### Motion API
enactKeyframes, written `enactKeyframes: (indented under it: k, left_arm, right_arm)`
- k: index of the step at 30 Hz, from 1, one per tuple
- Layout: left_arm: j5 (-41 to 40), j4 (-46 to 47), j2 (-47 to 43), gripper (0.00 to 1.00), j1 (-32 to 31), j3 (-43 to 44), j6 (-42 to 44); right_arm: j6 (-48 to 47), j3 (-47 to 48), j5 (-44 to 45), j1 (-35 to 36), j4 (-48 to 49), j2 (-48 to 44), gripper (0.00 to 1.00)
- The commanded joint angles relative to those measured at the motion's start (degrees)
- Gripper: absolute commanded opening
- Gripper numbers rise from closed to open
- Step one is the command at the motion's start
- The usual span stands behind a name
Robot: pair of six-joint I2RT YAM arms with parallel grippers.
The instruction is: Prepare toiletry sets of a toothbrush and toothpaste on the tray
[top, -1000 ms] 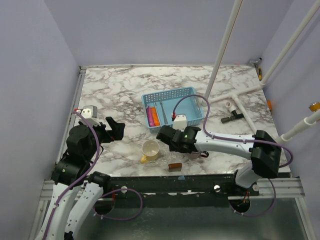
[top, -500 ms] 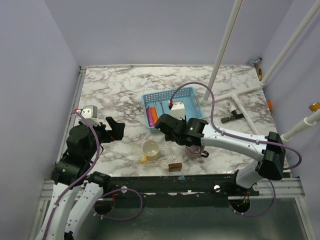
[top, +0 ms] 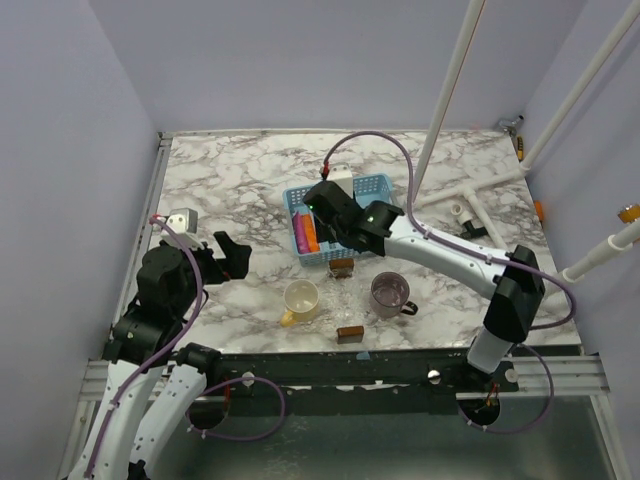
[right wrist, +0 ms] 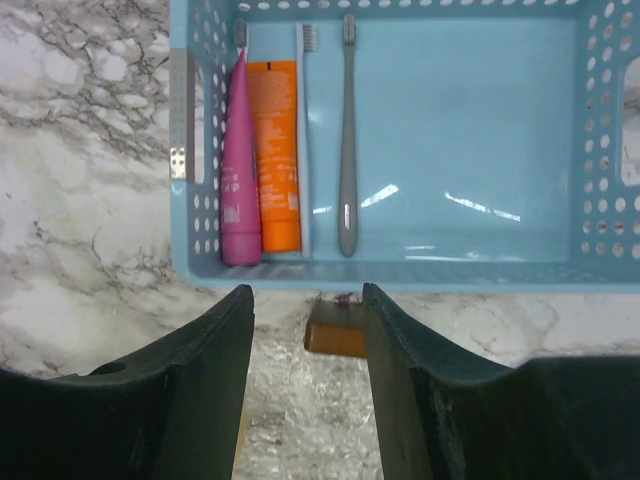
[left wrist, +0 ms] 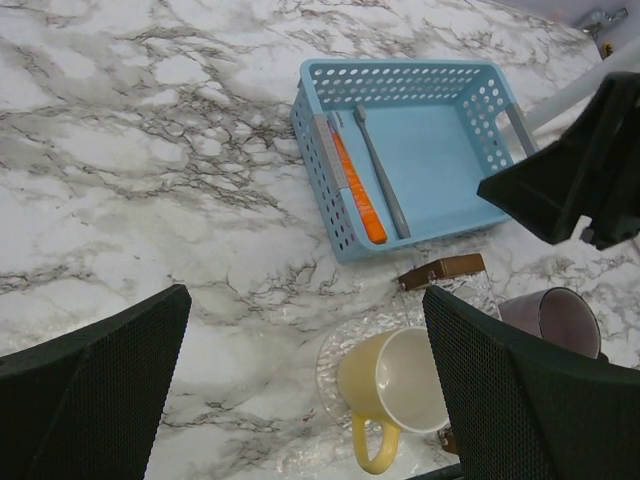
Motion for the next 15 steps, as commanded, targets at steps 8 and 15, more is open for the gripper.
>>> enactKeyframes:
  k: [8,15]
  left_arm:
    - [0.91,0.07,2.32,0.99,-0.37,-0.85,1.18]
    - [3.65,1.0,3.05,0.99,-0.36,-1.02,1.45]
  right_arm:
    - [-5.55,7.15,-17.25,-8.69,10.94,13.47,0.49]
    - [-5.44,10.79,-21.76,-10.67,13.75,20.41,0.49]
